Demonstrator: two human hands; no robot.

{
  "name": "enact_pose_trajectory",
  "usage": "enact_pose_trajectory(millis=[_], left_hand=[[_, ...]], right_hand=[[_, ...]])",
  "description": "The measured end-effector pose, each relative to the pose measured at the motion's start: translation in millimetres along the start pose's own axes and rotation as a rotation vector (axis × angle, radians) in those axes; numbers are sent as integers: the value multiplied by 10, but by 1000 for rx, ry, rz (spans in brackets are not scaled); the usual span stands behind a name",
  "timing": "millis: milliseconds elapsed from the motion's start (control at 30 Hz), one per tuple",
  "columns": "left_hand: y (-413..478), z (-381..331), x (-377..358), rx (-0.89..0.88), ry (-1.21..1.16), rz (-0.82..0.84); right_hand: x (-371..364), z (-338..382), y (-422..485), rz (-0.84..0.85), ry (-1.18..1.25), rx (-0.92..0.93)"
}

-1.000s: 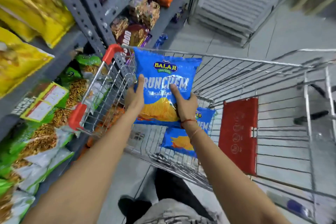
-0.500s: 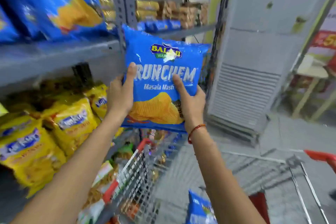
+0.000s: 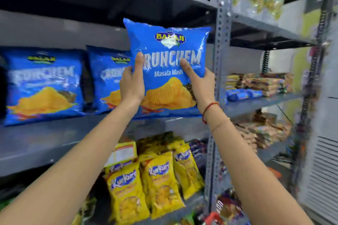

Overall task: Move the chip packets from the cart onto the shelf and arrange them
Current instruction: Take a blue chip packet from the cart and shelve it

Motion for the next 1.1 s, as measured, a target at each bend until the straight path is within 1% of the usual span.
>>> enact_pose_trajectory(millis=[100,233,333,533,667,833,900,967,1033,1100], left_hand=[[235,137,275,28,83,-93],[498,316,516,6,172,-163],[585,458,610,14,154,-197],[701,777,730,93,159,-237],[774,840,745,103,157,-246],[767,874,765,135,183,-260],[723,785,792,58,220,-287],[585,607,821,-85,257,-336],[337,389,804,-273,267,-361],[22,218,716,-433,213,-318]], right_hand=[[-473,-218,27,90,8,-72],[-859,-513,32,121,-6,-127],[-1053,-718,41,150,-21,-163],[-1283,-983,40,187,-37,-159],[-1327,-1106,86,164,-76,-171],[-1315,-1198,87,171,-235,-161],[-1239,-1138,73,156,-296,-97],[-1101,-1020,40,120,-324,-14],[-909,-907,-36,91,-285,27],[-650,-800,-153,58,-215,54]])
Point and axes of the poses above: each hand's wrist, its own y-axis towards the middle knuckle, its own x-axis out of the back of the hand, z = x × y, the point moved 9 cm from there along y, towards the middle knuckle, and after that the axes turned 9 degrees about -z, right-handed, at the moved point
